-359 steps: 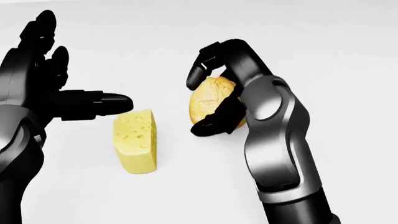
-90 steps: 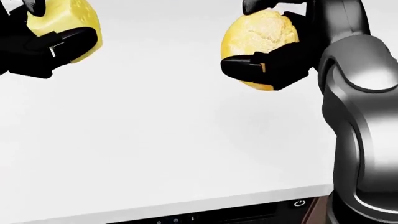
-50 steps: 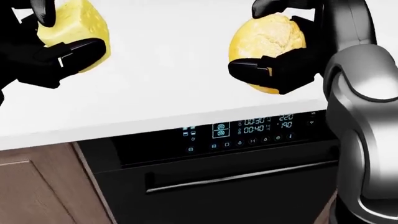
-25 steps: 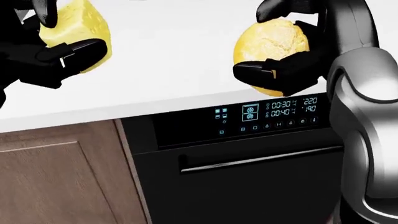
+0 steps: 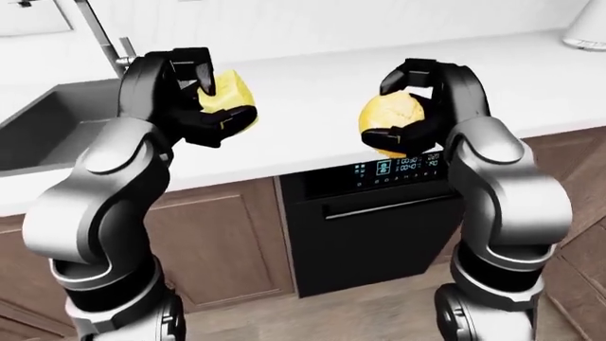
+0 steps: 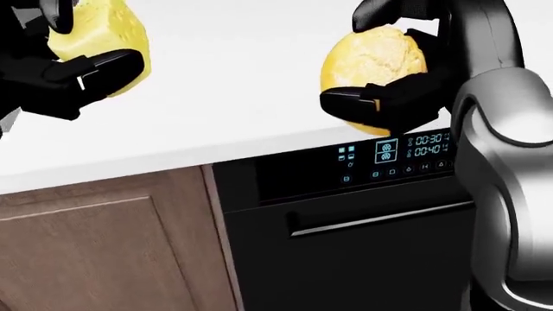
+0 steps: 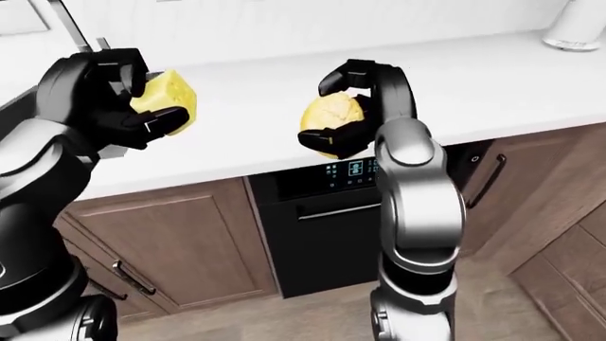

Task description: Place the bread and cheese on the cutting board.

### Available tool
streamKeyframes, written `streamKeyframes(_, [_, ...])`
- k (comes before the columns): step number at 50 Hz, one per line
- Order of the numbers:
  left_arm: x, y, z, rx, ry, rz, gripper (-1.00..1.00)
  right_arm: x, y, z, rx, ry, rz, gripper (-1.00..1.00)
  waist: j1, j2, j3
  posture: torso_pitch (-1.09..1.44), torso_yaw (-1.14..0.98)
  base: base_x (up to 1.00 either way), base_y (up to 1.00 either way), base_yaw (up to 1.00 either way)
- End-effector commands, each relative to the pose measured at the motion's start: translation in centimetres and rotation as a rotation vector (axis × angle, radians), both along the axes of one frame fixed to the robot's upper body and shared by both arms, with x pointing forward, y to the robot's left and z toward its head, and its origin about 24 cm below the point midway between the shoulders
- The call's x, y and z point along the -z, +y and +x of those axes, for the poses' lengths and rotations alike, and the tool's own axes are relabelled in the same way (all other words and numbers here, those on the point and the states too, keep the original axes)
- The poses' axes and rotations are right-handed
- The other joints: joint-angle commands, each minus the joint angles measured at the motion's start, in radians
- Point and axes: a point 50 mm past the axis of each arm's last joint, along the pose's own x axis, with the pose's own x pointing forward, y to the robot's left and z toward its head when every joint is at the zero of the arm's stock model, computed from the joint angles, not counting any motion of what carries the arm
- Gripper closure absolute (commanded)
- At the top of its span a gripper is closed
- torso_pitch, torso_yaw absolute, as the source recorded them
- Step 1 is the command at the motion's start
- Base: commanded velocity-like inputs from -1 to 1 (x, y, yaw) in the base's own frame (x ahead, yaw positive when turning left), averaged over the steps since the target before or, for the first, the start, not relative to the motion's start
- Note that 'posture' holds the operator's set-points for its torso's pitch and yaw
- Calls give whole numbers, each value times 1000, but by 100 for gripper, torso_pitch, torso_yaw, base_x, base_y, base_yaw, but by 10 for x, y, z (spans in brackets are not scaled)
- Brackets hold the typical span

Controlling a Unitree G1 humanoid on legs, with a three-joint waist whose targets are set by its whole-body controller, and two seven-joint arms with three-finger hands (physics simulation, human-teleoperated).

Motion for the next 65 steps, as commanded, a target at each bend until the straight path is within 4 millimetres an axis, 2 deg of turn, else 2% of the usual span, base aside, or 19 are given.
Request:
streamKeyframes(1, [-16,2,-6,-16,-87,-4,98,-15,1,-5,-9,-82,-7,100,2,-1,-22,0,0,5,35,0])
streamKeyframes(3, [-17,1,-6,-17,-87,-4,98,-15,1,-5,-9,-81,-7,100,0,0,-10,0,0,4,36,0])
streamKeyframes(12, [-18,1,-5,-15,-89,-5,98,-17,1,-4,-9,-81,-10,100,1,-122,-11,0,0,4,36,0])
streamKeyframes(19, [-18,1,-5,-15,-88,-5,98,-14,0,-5,-8,-76,-10,100,20,-122,-24,0,0,4,32,5])
streamKeyframes(21, [-18,1,-5,-16,-88,-6,98,-14,-1,-5,-6,-76,-11,100,0,-52,2,0,0,4,0,39])
streamKeyframes(23, [-18,1,-5,-16,-89,-6,98,-13,-1,-5,-4,-75,-11,100,-3,31,-17,0,0,4,0,41])
streamKeyframes(34, [-17,1,-5,-15,-89,-5,98,-12,-1,-5,-3,-71,-18,100,5,-93,-4,0,0,4,4,39])
streamKeyframes(36, [-17,1,-5,-16,-89,-5,98,-13,-1,-5,-4,-71,-19,100,-13,-199,-14,0,0,4,43,0])
streamKeyframes(37, [-17,1,-5,-16,-89,-4,98,-14,-1,-6,-4,-72,-19,100,-8,-155,3,0,0,4,43,0])
streamKeyframes(38, [-17,1,-5,-15,-88,-4,98,-14,-2,-6,-2,-72,-18,100,16,-165,-13,0,0,4,0,44])
streamKeyframes(43, [-17,0,-5,-14,-89,-3,98,-16,-3,-6,4,-76,-19,100,0,-45,-3,0,0,4,0,44])
streamKeyframes(45, [-17,0,-5,-14,-88,-4,98,-17,-4,-6,7,-77,-21,100,-2,14,-37,0,0,4,0,43])
streamKeyframes(46, [-17,0,-5,-14,-88,-3,98,-17,-4,-6,11,-77,-22,100,-2,-7,-11,0,0,3,43,0])
streamKeyframes(51, [-18,0,-5,-13,-88,-4,98,-16,-5,-6,14,-75,-18,100,13,-132,4,0,0,4,44,0])
streamKeyframes(57, [-16,1,-5,-13,-86,-4,98,-13,-4,-6,14,-72,-16,100,4,-116,-23,0,0,4,44,0])
streamKeyframes(61, [-15,1,-5,-12,-85,-8,98,-14,-5,-6,15,-73,-16,100,-5,-57,-3,0,0,4,43,0])
streamKeyframes(63, [-15,0,-5,-10,-85,-7,98,-14,-5,-6,15,-74,-15,100,-10,18,-23,0,0,3,43,0])
streamKeyframes(64, [-16,0,-5,-11,-85,-7,98,-14,-5,-6,15,-74,-15,100,-15,33,-40,0,0,3,44,0])
streamKeyframes(65, [-16,0,-5,-11,-85,-7,98,-14,-5,-6,15,-74,-15,100,-2,10,-18,0,0,4,44,0])
